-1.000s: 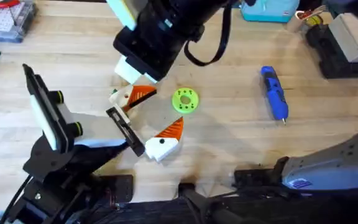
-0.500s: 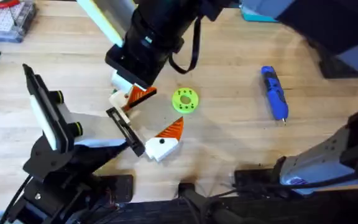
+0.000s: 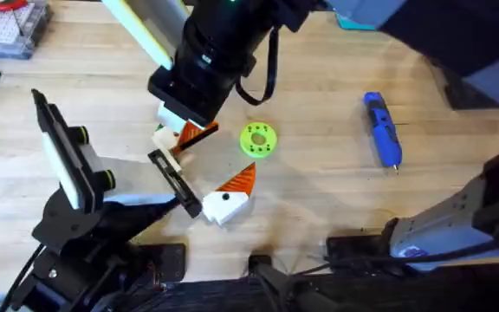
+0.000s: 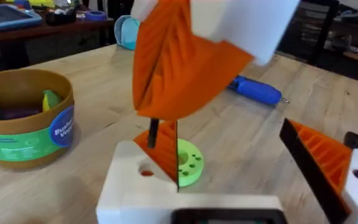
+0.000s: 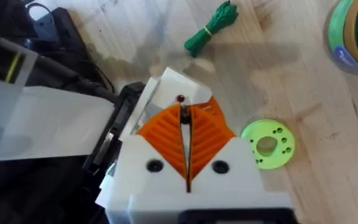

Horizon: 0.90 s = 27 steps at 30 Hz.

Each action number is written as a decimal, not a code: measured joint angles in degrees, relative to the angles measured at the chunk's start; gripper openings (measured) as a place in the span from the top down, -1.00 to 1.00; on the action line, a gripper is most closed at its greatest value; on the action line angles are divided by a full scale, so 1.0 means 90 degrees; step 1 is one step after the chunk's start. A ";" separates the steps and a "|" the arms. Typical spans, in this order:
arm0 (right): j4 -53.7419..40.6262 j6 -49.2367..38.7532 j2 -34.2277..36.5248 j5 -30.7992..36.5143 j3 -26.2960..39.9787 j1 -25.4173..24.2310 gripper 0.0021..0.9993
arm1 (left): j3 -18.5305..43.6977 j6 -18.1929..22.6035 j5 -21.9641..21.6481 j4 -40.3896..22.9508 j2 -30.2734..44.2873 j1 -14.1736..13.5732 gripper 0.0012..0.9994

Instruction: Pick up the gripper from the table and insert it into the empty holder that is missing its gripper. Then pick up a screw, insert it into the mounting hole, and use the screwdriver to tighten it. Finally, clean up the table by picking up the vegetable and placing it into the bucket.

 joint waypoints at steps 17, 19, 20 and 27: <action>0.0005 0.0000 0.0190 0.0000 0.0000 0.0042 0.99 | 0.0000 0.0000 0.0000 0.0000 0.0002 0.0000 -0.98; 0.0009 0.0000 0.0209 0.0000 0.0000 0.0042 0.99 | 0.0000 0.0000 0.0000 0.0000 0.0002 0.0000 -0.98; 0.0006 0.0001 0.0211 0.0000 0.0000 0.0042 0.99 | 0.0000 0.0000 0.0000 0.0000 0.0002 0.0000 -0.98; 0.0002 0.0000 0.0222 0.0000 0.0000 0.0047 0.99 | 0.0000 0.0000 0.0000 0.0000 0.0002 0.0000 -0.98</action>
